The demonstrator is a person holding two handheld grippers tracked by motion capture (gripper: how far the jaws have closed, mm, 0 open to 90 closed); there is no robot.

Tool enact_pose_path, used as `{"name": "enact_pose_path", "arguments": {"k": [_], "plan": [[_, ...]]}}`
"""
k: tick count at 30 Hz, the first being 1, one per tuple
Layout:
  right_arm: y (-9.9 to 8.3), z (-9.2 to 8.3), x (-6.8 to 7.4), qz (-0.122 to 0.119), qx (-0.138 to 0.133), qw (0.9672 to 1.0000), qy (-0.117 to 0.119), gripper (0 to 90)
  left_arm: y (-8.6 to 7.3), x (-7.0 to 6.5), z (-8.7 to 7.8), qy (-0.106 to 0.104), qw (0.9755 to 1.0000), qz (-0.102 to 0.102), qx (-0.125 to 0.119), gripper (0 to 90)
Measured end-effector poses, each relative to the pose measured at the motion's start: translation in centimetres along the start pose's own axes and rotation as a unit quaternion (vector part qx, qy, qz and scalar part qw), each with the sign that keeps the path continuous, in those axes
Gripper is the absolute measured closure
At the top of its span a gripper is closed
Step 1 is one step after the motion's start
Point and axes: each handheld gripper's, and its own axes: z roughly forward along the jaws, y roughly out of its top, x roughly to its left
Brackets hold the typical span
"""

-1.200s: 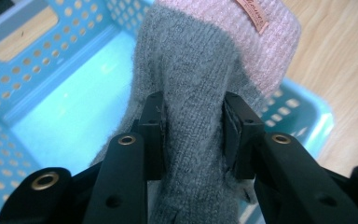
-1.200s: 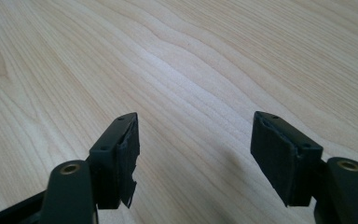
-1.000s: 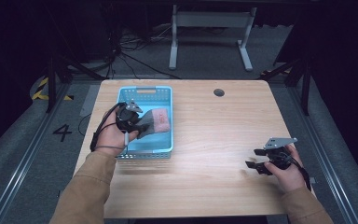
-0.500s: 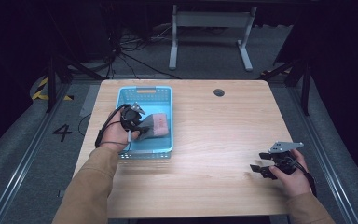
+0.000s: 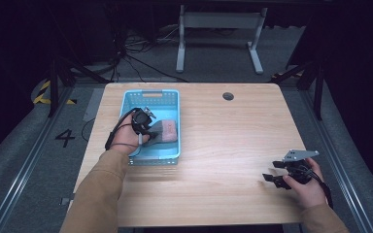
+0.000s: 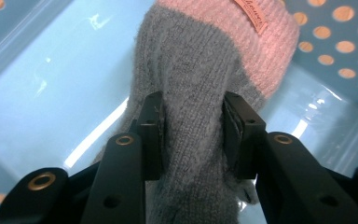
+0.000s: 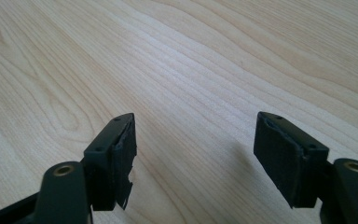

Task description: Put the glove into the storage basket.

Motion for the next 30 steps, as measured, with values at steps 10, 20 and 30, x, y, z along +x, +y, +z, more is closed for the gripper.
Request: {"name": "enact_pose_path", "arguments": {"k": [10, 20, 30], "plan": [[0.0, 0.2, 0.1, -0.002, 0.001, 1.0, 0.004, 29.8, 0.3, 0.3, 1.1, 0.004, 0.9999, -0.004, 0.012, 63.1], [0.0, 0.4, 0.3, -0.003, 0.005, 1.0, 0.007, 29.3, 0.5, 0.9, 2.2, 0.01, 0.9998, -0.003, 0.016, 62.4], [0.2, 0.4, 0.2, -0.003, 0.001, 1.0, 0.008, 29.2, 0.2, 0.9, 1.9, 0.016, 0.9998, -0.004, -0.011, 41.3]]}}
